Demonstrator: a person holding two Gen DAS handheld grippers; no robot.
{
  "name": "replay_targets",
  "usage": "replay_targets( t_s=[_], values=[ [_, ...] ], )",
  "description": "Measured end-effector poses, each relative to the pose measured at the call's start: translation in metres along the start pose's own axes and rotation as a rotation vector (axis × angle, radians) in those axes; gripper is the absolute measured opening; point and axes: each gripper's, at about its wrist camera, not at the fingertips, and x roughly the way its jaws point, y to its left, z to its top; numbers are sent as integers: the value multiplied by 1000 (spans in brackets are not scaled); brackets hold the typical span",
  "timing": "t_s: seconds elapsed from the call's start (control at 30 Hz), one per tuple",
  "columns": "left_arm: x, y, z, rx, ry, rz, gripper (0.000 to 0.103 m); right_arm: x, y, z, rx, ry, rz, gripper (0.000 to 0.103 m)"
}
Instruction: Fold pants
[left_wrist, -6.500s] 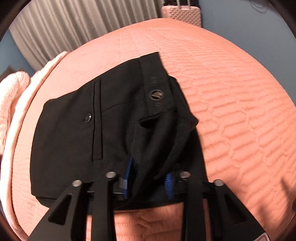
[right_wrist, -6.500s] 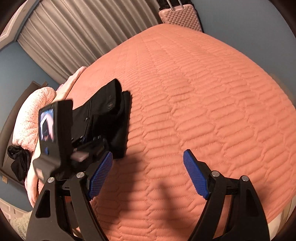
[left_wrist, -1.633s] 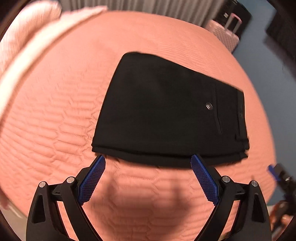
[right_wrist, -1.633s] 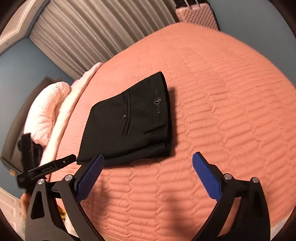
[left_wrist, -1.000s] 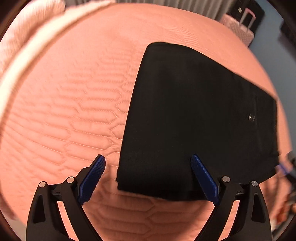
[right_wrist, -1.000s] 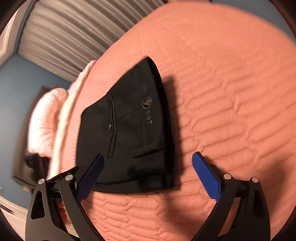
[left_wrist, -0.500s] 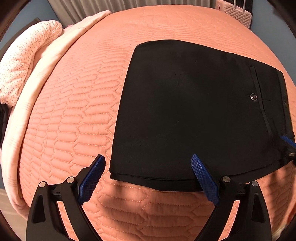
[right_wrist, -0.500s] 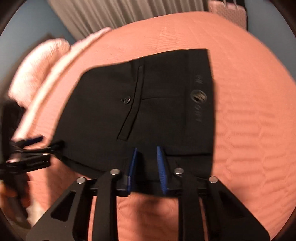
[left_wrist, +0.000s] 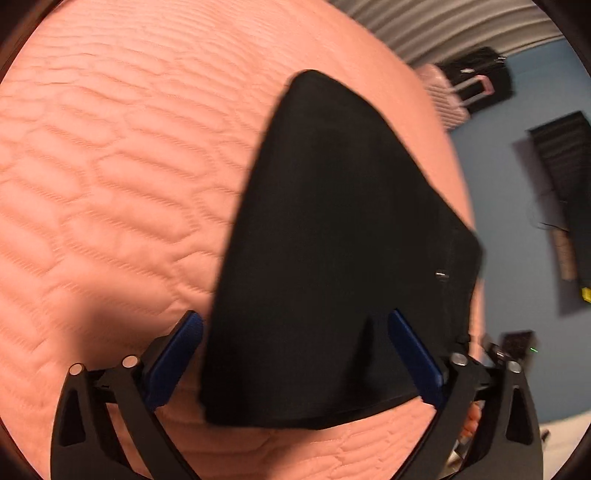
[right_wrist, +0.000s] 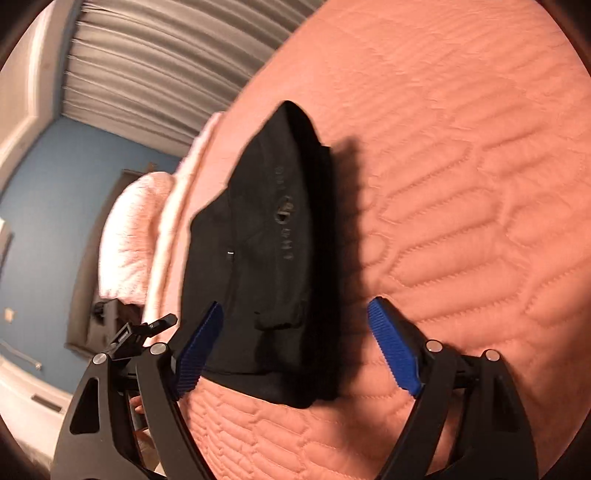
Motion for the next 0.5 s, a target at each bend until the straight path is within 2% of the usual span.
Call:
replay_targets(
  t_s=[0.13,0.2,0.3,0.33,0.37,0.4,0.43,0.47,0.5],
  values=[
    [3,-4,6,22,18,-75,97,10,5,2,-35,37,106,78],
    [5,-10,9,34,31,-160,97,16,7,2,-47,47,132,78],
    [16,-17,13,59,35,-148,97,22,5,8,-19,39,148,75],
    [18,-20,13,67,35,-136,97,21,3,9,-16,39,120,72],
    [16,-22,11,70,31,-129,97,24,5,9,-19,45,91,62],
    [14,-25,10,72,22,-119,91,28,8,9,-22,55,55,45],
    [12,-29,10,75,13,-92,85,31,8,9,-13,69,13,36],
    [12,-32,8,92,8,-53,72,36,11,10,-3,66,-10,31],
    [12,-31,7,104,3,-10,51,38,15,10,-2,67,-46,28]
  ],
)
